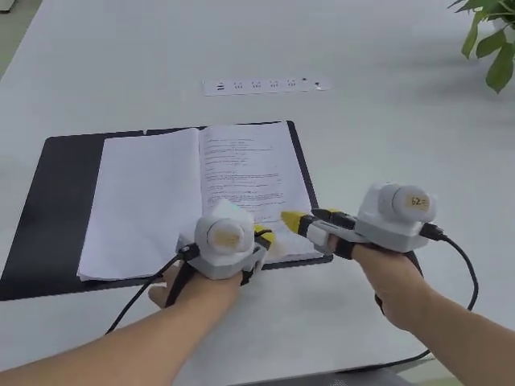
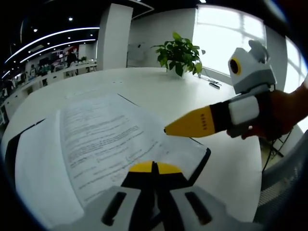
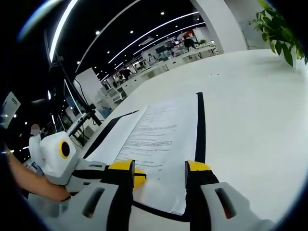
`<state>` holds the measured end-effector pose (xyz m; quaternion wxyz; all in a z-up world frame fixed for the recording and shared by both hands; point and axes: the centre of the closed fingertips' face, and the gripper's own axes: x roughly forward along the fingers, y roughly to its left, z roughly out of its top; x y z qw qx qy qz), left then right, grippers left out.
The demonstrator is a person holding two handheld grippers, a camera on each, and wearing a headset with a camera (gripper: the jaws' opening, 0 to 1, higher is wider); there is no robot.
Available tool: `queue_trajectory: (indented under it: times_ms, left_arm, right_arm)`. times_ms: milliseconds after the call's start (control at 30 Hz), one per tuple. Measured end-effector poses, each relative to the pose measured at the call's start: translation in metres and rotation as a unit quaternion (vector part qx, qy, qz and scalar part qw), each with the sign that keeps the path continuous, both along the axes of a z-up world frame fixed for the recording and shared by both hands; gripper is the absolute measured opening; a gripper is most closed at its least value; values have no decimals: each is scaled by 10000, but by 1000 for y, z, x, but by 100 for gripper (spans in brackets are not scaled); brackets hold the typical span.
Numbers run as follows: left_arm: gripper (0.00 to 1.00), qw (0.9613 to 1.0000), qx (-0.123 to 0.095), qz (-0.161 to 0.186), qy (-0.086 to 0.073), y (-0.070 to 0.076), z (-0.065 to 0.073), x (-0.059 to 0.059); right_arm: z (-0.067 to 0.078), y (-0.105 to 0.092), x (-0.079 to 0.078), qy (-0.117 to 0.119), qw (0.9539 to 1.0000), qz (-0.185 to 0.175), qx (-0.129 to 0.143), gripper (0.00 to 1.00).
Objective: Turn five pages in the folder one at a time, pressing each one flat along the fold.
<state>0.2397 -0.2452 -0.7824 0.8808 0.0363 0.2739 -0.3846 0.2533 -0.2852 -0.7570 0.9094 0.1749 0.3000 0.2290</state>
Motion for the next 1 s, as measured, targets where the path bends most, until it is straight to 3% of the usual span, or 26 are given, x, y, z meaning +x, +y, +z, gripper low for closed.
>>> queue_trajectory:
  times_ms: [200, 433, 533, 700, 800, 900, 1000]
  left_arm:
    - [0, 10000, -22, 53, 12, 0, 0, 0]
    - [0, 9999, -58, 96, 32, 0, 1, 0]
    - [0, 9999, -67, 117, 38, 0, 1, 0]
    - [0, 9998, -112, 158, 79, 0, 1, -1]
    - [0, 9994, -190, 228, 167, 1, 1, 0]
    - [0, 9980, -356, 319, 404, 2, 3, -1]
    - [1, 9978, -354, 274, 488, 6, 5, -5]
  right_arm:
    - [-5, 0, -3, 117, 9999, 15, 61, 42]
    - [-11, -7, -3, 329, 9993, -83, 164, 31]
    - [-13, -10, -4, 413, 9989, -117, 171, 24]
    - [-16, -16, -6, 527, 9984, -184, 80, 1]
    - [-15, -16, -7, 595, 9977, -230, 228, 0]
    - [-12, -15, -6, 628, 9971, -292, 319, 0]
    - [-5, -13, -5, 596, 9969, -319, 412, 0]
